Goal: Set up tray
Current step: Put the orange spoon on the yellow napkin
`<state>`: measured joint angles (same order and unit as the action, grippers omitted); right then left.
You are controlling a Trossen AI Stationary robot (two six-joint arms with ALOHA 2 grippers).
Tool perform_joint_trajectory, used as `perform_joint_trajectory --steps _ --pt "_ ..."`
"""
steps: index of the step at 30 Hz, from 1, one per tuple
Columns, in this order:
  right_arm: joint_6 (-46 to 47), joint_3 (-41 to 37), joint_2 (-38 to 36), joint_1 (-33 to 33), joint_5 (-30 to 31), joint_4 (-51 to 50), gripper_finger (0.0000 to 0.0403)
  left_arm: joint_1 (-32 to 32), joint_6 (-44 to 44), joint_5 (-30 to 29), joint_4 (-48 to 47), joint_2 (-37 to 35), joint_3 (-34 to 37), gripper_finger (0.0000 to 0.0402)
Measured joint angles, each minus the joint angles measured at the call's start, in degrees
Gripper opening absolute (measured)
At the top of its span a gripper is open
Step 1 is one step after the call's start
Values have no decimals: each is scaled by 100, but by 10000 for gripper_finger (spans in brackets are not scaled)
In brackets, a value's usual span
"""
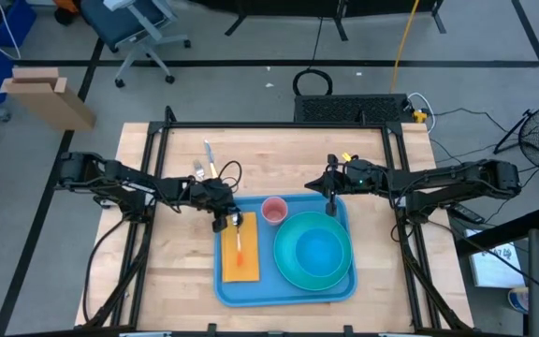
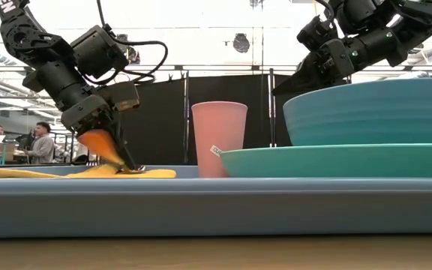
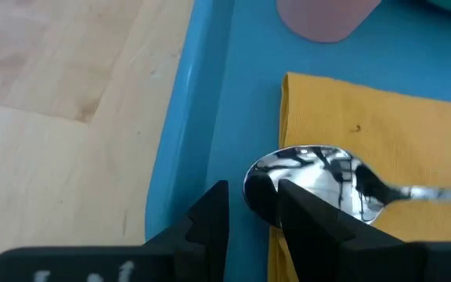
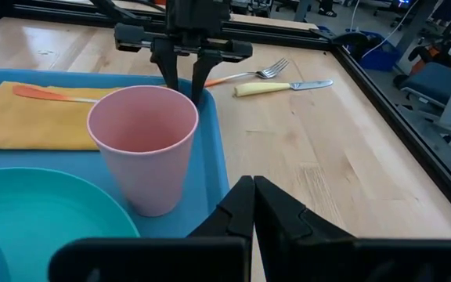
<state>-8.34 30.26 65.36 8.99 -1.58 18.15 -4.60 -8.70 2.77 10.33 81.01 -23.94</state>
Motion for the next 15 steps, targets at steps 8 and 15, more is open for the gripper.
perform_joint_trajectory --steps 8,15 --pt "-4 0 0 2 0 -2 0 24 265 -8 -204 0 -198 115" --pt "-12 -2 0 2 0 1 0 -13 808 254 -1351 0 -780 115"
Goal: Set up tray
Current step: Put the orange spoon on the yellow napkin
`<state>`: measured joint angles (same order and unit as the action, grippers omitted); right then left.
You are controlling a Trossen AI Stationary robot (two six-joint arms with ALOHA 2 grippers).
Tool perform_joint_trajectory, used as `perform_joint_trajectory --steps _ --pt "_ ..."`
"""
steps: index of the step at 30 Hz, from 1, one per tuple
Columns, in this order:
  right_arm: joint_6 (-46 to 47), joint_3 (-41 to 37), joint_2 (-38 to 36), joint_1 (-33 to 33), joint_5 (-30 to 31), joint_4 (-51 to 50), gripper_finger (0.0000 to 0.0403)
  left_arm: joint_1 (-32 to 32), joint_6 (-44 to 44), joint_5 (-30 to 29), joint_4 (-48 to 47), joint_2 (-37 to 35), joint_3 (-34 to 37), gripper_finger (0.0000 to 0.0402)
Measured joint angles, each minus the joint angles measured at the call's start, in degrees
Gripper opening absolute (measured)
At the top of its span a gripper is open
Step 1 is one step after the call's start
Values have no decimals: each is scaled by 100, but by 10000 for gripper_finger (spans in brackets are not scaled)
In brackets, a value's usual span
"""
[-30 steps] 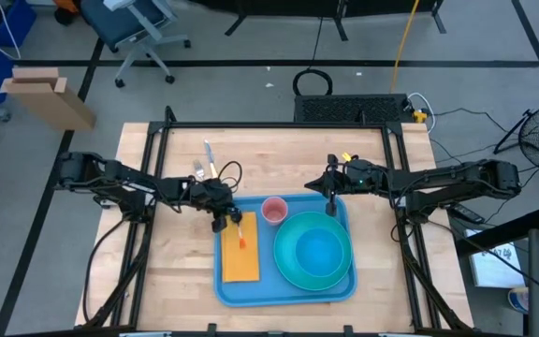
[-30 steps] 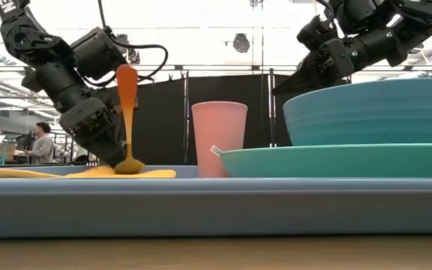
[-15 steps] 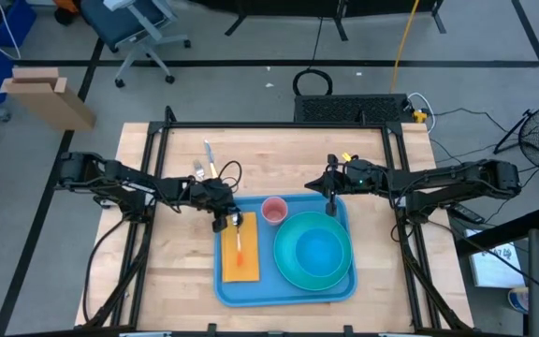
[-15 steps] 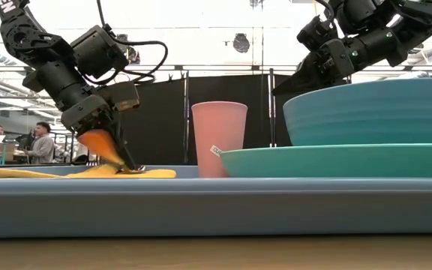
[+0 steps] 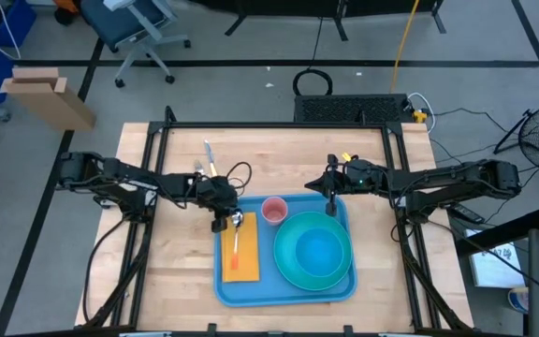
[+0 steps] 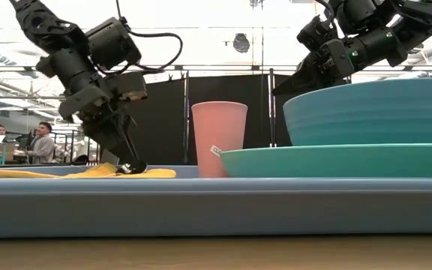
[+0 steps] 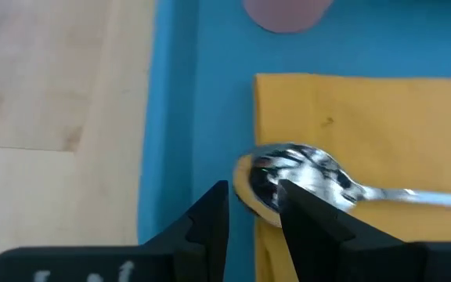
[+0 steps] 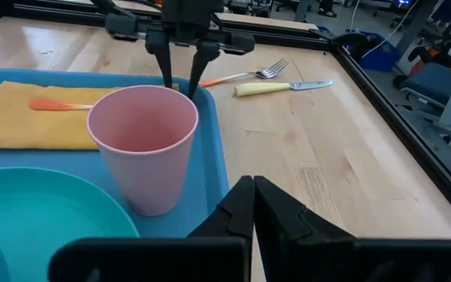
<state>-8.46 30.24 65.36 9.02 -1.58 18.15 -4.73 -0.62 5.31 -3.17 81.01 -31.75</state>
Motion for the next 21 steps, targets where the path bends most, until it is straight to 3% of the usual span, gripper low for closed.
perform_joint_trajectory --steps 12,21 --pt "-67 0 0 0 0 -1 0 -309 383 335 -820 0 -555 115" --pt "-71 0 0 0 0 0 0 -675 693 1213 -962 0 -555 115"
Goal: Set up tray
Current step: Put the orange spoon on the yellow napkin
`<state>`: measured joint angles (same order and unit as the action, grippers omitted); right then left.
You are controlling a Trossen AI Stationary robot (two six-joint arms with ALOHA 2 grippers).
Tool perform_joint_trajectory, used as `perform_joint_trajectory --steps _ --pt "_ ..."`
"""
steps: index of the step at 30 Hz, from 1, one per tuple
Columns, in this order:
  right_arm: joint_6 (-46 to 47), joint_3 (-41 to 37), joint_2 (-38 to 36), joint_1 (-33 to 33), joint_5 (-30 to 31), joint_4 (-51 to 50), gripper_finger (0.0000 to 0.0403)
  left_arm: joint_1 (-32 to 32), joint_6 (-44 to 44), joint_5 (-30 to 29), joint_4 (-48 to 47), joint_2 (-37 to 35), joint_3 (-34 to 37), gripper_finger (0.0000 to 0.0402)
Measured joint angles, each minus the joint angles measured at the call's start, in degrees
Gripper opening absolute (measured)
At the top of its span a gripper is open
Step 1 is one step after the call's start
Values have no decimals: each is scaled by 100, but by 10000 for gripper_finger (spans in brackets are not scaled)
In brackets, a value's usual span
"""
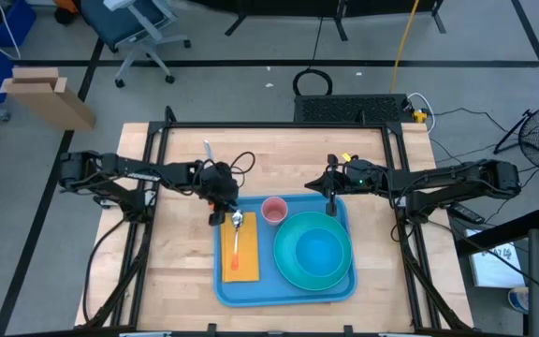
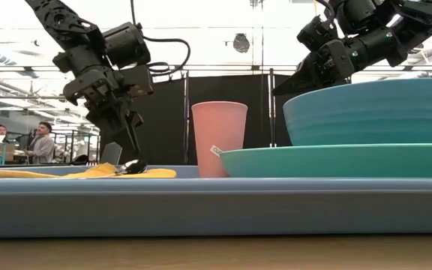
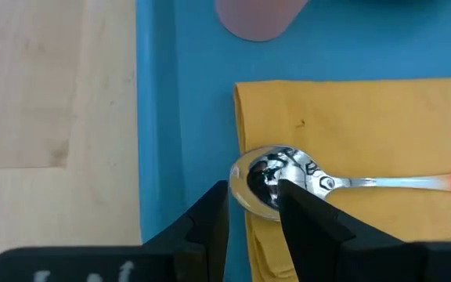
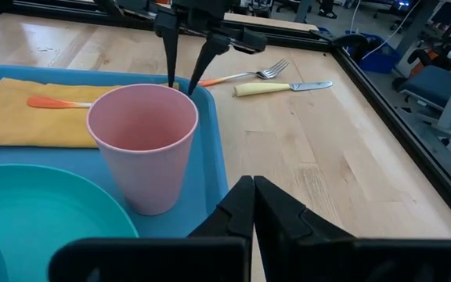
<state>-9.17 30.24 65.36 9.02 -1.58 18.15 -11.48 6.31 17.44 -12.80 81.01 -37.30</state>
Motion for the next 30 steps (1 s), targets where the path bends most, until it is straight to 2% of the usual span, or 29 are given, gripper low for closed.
perform_joint_trajectory --steps 11,21,30 --pt "-9 -4 0 2 0 0 0 -174 150 65 31 368 -2 115" --pt "-31 -4 0 2 0 0 0 -175 211 319 108 391 -9 115" --pt "-33 -4 0 2 0 0 0 -188 222 316 309 393 -9 115"
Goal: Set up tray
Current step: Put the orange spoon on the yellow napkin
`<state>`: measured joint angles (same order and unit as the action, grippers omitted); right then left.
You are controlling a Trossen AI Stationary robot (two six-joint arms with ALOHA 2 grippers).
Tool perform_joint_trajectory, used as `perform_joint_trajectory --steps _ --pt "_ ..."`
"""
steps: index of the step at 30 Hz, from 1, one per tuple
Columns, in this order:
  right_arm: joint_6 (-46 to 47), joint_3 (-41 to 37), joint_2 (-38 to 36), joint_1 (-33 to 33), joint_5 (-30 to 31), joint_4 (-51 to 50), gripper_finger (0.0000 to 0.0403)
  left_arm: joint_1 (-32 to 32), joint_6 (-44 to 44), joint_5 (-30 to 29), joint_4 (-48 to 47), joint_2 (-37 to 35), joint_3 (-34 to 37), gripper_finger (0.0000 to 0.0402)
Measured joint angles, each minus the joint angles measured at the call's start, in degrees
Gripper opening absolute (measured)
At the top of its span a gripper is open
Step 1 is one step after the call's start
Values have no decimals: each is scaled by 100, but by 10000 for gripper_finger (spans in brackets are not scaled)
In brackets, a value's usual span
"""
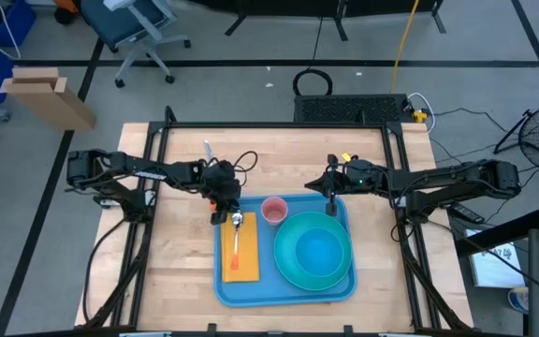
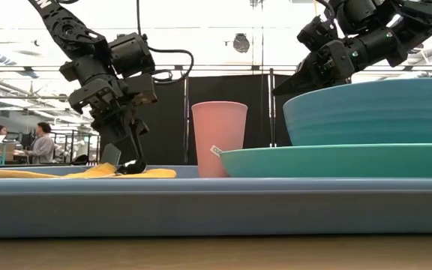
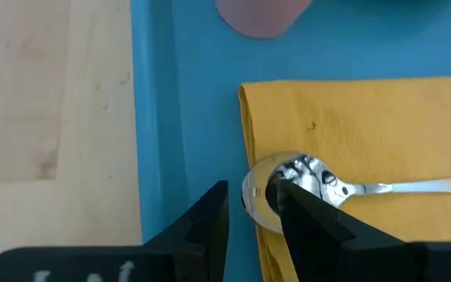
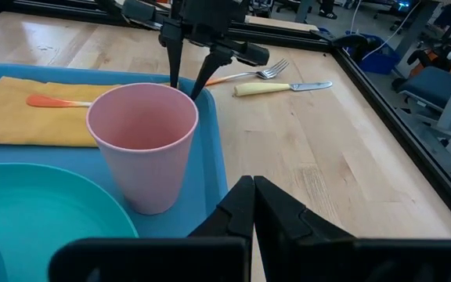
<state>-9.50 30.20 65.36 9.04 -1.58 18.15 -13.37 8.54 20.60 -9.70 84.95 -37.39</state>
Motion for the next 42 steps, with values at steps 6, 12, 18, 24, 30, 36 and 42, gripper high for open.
perform_joint_trajectory --steps 6,12,18,24,30,36,42 --pt "-4 0 0 -2 0 0 0 0 -22 0 53 0 2 115" --pt "-20 0 0 -1 0 0 0 0 -57 -7 36 0 2 115" --pt "-20 0 0 0 0 0 0 0 -154 -112 32 2 2 115" --pt "-20 0 0 0 0 0 0 26 -271 -113 -98 4 4 115" --pt "-20 0 0 0 0 0 0 116 -267 -114 -104 7 4 115" --pt "-20 2 0 0 0 0 0 187 -262 -116 -71 51 4 115" --pt "-20 2 0 0 0 0 0 188 -241 -249 72 199 7 115"
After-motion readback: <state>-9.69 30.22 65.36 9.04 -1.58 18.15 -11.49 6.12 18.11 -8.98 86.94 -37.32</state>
